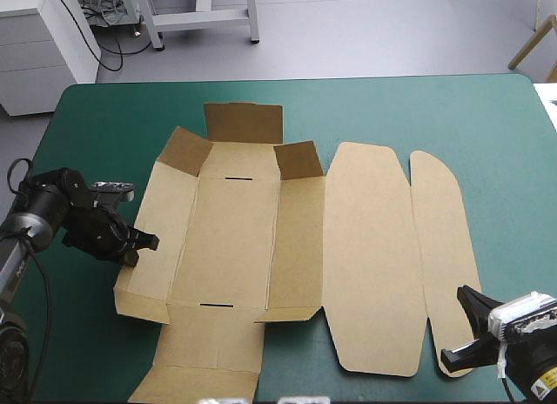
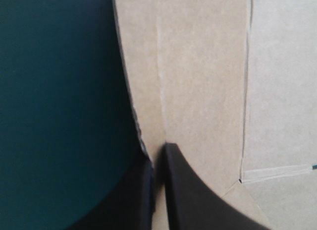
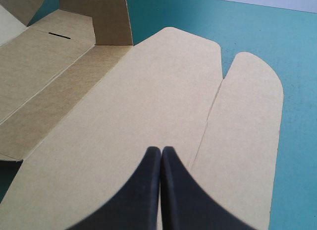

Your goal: Fold the box

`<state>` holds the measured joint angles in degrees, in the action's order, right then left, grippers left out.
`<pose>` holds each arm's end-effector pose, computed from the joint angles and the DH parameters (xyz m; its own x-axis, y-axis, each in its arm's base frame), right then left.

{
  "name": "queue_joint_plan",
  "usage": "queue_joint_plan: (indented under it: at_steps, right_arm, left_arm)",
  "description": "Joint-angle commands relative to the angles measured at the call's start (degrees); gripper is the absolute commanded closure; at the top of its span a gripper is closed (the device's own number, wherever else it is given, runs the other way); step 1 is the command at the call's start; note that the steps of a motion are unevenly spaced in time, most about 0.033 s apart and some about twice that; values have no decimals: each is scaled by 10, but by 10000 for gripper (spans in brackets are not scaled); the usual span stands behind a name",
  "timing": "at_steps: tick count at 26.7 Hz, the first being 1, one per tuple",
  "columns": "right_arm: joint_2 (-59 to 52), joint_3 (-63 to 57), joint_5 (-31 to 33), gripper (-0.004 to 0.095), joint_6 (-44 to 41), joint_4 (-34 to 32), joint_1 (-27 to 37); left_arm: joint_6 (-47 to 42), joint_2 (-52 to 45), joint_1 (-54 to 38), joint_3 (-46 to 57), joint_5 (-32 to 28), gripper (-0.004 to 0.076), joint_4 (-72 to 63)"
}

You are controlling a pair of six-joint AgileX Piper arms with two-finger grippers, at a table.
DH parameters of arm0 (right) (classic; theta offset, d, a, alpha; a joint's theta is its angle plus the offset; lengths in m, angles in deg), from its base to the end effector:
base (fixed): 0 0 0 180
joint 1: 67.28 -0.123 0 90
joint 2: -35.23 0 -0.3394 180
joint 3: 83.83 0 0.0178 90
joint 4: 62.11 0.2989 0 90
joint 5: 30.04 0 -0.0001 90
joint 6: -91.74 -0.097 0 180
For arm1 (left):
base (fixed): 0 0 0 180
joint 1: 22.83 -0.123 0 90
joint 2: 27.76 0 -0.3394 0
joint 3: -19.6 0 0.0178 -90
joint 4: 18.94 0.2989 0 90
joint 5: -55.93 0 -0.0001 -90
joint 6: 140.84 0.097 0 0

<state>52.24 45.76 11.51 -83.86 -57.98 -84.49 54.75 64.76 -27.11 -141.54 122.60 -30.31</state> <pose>0.0332 0.0152 0.3220 -0.3015 -0.1173 -0.9462 -0.3457 0.9383 -0.0061 0.3040 0.0051 0.2744 -0.9906 0.1147 -0.0751 0.1260 0.9774 -0.1696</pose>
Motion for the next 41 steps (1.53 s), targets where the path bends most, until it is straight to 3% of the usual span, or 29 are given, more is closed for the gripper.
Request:
queue_joint_plan:
  at_steps: [1, 7, 10, 11, 13, 14, 17, 29, 41]
  right_arm:
    - [7, 13, -46, 927, 5, 0, 4]
    - [7, 13, -46, 927, 5, 0, 4]
    - [7, 12, -48, 927, 5, 0, 4]
    - [7, 12, -48, 927, 5, 0, 4]
    - [7, 12, -48, 927, 5, 0, 4]
    - [7, 12, -48, 927, 5, 0, 4]
    - [7, 11, -50, 927, 5, 0, 4]
    - [7, 11, -50, 927, 6, 0, 4]
    - [7, 11, -50, 927, 6, 0, 4]
  left_arm:
    - [-19, -12, 38, -13, 12, 734, -14]
    - [-21, -12, 42, -47, 14, 720, -39]
    - [-21, -12, 42, -57, 28, 641, -31]
    - [-21, -12, 42, -58, 34, 596, -30]
    - [-21, -12, 42, -58, 58, 415, -26]
    - [-21, -12, 42, -61, 76, 278, -40]
    - [-10, -12, 42, -71, 78, 155, -62]
    - [-55, -12, -29, -229, 76, 150, -23]
    - [12, -12, -130, -230, 76, 150, -142]
